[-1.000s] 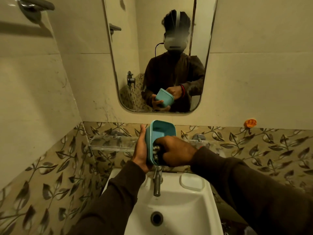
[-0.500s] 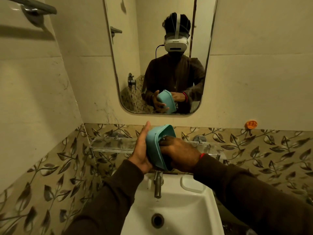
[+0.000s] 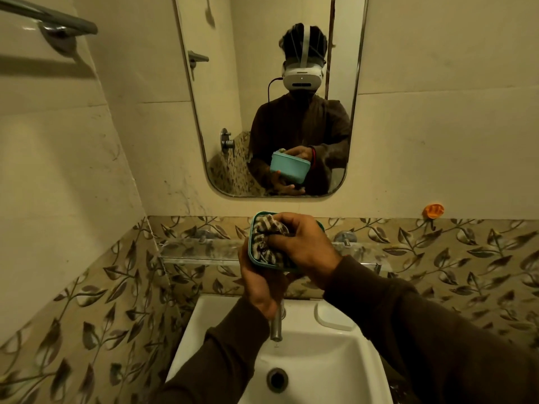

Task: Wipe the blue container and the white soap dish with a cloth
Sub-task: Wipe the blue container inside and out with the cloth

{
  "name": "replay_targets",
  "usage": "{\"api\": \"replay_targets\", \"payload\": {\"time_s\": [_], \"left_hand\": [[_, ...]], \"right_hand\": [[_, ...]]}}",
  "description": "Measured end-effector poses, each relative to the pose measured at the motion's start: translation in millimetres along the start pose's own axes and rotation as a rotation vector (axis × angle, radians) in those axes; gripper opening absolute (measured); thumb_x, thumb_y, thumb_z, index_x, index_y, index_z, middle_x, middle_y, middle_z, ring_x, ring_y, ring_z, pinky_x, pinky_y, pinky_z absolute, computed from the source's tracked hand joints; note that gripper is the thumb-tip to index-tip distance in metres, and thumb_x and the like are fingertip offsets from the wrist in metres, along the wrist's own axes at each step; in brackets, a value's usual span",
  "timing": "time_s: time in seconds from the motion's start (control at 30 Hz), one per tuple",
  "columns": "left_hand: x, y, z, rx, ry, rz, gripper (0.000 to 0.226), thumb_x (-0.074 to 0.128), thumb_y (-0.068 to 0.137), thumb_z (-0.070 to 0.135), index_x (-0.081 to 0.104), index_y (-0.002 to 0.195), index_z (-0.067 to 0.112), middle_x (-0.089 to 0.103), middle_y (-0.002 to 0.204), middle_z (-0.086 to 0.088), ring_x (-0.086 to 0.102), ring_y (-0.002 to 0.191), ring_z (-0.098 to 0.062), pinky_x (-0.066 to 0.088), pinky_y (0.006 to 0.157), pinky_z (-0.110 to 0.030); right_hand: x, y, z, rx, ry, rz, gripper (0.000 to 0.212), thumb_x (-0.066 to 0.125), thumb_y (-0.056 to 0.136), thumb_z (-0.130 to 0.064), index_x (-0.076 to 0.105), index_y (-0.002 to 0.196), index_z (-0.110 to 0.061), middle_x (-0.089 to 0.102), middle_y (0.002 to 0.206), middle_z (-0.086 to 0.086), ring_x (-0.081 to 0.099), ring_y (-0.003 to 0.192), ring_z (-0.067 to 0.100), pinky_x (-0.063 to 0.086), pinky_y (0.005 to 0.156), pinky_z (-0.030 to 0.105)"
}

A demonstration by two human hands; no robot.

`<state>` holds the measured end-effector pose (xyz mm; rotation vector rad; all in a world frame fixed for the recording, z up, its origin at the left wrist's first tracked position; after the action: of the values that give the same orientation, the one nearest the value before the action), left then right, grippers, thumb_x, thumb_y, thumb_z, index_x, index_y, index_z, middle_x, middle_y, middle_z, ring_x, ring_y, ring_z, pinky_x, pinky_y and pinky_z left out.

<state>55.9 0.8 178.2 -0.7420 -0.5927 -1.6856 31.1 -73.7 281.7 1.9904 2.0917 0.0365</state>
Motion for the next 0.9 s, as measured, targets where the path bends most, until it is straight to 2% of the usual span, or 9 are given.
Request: {"api": "replay_targets", "payload": {"time_s": [0.07,0.1,0.17,0.3,0.4,0.53,0.7,0.83,0.9], "left_hand": [[-13,2,6,-0.071,0.220,-0.032,0.069,0.026,0.094,0.068,0.068,0.123,0.022,0.068,0.126,-0.021,0.072,0.102,-0.038,0.060,0.069,-0.051],[-20,3,10,-0.134,0.259,-0.059,0.069,0.024,0.095,0.066,0.067,0.125,0.021,0.066,0.128,-0.024,0.071,0.102,-0.041,0.060,0.067,-0.050],[-20,0,21,-0.266,0.251,-0.144,0.071,0.034,0.091,0.067,0.065,0.131,0.017,0.060,0.135,-0.028,0.065,0.111,-0.047,0.057,0.080,-0.055],[-6,-8,27,-0.529,0.300,-0.232,0.094,0.051,0.075,0.087,0.061,0.138,0.018,0.055,0.144,-0.025,0.051,0.133,-0.045,0.039,0.111,-0.061],[-3,-8,25,-0.544,0.327,-0.174,0.074,0.069,0.080,0.065,0.063,0.135,0.016,0.057,0.141,-0.021,0.058,0.126,-0.037,0.047,0.106,-0.051],[-1,-4,22,-0.446,0.221,-0.112,0.056,0.062,0.088,0.050,0.067,0.131,0.014,0.064,0.133,-0.019,0.067,0.110,-0.033,0.057,0.091,-0.045],[3,0,15,-0.302,0.051,-0.027,0.057,0.058,0.089,0.052,0.069,0.127,0.011,0.066,0.133,-0.021,0.068,0.113,-0.034,0.057,0.092,-0.047],[5,1,10,-0.114,-0.073,0.033,0.056,0.053,0.093,0.055,0.073,0.121,0.011,0.069,0.127,-0.020,0.067,0.116,-0.033,0.055,0.097,-0.046],[10,-1,4,-0.054,-0.150,0.016,0.058,0.054,0.093,0.056,0.071,0.125,0.011,0.068,0.129,-0.020,0.062,0.124,-0.034,0.048,0.107,-0.048]], "right_hand": [[-6,-1,-7,-0.111,-0.228,-0.057,0.030,0.066,0.084,-0.001,0.068,0.112,-0.014,0.072,0.106,0.004,0.067,0.099,0.018,0.055,0.090,0.037],[-9,-1,-9,-0.151,-0.315,-0.102,0.032,0.064,0.085,0.001,0.067,0.114,-0.012,0.071,0.109,0.004,0.065,0.102,0.017,0.053,0.092,0.036],[-11,-5,-8,-0.217,-0.476,-0.202,0.038,0.058,0.084,0.008,0.066,0.116,-0.010,0.069,0.115,0.007,0.062,0.110,0.019,0.050,0.098,0.038],[7,-15,-2,-0.377,-0.782,-0.417,0.050,0.058,0.076,0.012,0.064,0.121,-0.008,0.065,0.124,0.011,0.056,0.118,0.022,0.045,0.103,0.036],[15,-17,4,-0.415,-0.893,-0.492,0.049,0.062,0.078,0.007,0.063,0.123,-0.013,0.062,0.128,0.008,0.054,0.121,0.021,0.042,0.105,0.032],[19,-13,9,-0.413,-0.971,-0.479,0.045,0.062,0.082,0.000,0.062,0.123,-0.017,0.061,0.129,0.006,0.054,0.120,0.022,0.043,0.105,0.036],[10,-5,12,-0.213,-0.622,-0.260,0.041,0.056,0.082,0.006,0.067,0.116,-0.014,0.069,0.114,0.008,0.062,0.106,0.021,0.052,0.094,0.034],[0,-5,24,0.088,-0.011,0.018,0.035,0.052,0.083,0.013,0.069,0.108,-0.005,0.071,0.105,0.017,0.067,0.100,0.029,0.056,0.088,0.045],[4,-7,23,0.181,0.369,0.074,0.031,0.052,0.085,0.014,0.066,0.109,0.000,0.070,0.105,0.022,0.069,0.096,0.031,0.059,0.082,0.041]]}}
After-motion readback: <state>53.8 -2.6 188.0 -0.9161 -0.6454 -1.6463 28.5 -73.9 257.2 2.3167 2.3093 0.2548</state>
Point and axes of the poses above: each hand's wrist, its own y-axis towards the middle knuckle, its own x-axis out of the palm, z = x × y, the point moved 6 cm from there along y, towards the middle knuckle
